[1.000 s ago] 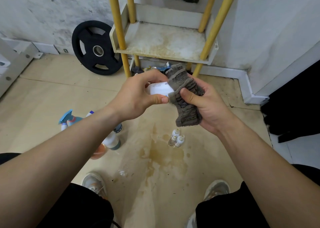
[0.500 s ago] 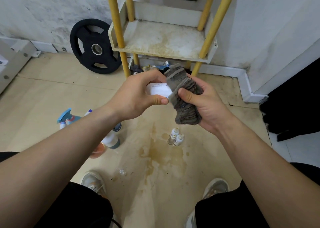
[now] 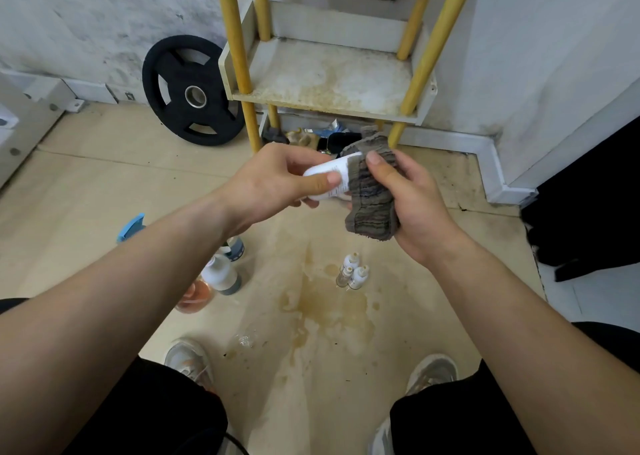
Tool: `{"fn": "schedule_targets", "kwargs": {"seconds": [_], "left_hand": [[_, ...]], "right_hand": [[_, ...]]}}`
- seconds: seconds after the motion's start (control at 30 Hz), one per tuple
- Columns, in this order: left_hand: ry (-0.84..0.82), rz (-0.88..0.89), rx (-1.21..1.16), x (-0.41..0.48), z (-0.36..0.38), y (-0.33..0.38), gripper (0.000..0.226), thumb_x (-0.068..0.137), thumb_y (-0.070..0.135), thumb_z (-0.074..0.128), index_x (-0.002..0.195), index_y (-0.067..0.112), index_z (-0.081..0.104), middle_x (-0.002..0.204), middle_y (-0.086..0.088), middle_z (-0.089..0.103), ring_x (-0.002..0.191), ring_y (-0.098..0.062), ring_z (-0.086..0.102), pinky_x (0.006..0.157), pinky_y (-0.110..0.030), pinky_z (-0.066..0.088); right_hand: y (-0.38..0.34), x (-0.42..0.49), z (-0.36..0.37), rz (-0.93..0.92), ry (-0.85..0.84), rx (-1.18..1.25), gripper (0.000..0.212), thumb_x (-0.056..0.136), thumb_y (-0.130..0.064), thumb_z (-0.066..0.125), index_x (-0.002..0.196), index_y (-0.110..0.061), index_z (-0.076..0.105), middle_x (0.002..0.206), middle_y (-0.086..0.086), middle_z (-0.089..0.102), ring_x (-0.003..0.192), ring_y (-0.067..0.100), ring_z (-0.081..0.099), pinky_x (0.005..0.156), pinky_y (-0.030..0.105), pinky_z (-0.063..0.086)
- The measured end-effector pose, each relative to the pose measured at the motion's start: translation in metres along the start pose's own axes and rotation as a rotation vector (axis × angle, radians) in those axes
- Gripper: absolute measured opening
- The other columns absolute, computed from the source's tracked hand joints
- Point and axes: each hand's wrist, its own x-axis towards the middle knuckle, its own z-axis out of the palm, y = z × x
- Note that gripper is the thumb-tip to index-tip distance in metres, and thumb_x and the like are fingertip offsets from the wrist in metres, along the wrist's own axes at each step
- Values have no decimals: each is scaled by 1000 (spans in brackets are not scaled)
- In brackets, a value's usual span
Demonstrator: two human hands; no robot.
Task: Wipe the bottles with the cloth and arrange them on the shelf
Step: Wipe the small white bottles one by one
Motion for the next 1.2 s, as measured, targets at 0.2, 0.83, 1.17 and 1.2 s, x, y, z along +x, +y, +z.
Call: {"fn": "schedule_targets", "kwargs": {"seconds": [0.2, 0.83, 1.17, 1.2], "left_hand": [[122, -42, -161, -1, -7, 1, 37, 84, -2, 76, 118, 8, 68, 111, -13, 71, 89, -16, 70, 85, -30, 61], [211, -327, -411, -11, -6, -3, 37, 94, 44, 66, 114, 13, 65, 100, -13, 77, 78, -23, 77, 63, -23, 59], [294, -66, 229, -46, -28, -25, 18, 95, 21, 70, 101, 7, 61, 84, -2, 73, 66, -15, 73, 63, -28, 57], [292, -53, 311, -50, -27, -33, 19, 93, 25, 72, 99, 11, 61, 84, 3, 72, 65, -14, 72, 63, -28, 56]], "right_hand": [[3, 5, -5, 95, 62, 43, 24, 104, -24, 55, 121, -10, 65, 119, 22, 70, 105, 49, 68, 79, 49, 59], [6, 2, 3, 50, -193, -133, 35, 84, -28, 71, 115, -13, 65, 103, 14, 74, 87, 34, 74, 66, 42, 60], [37, 3, 28, -88, -231, -883, 13, 93, -29, 72, 105, -25, 71, 94, -8, 71, 96, 17, 66, 78, 30, 46], [42, -1, 35, -93, -262, -945, 12, 93, -28, 72, 105, -26, 71, 92, -10, 68, 94, 16, 64, 76, 28, 42]]}}
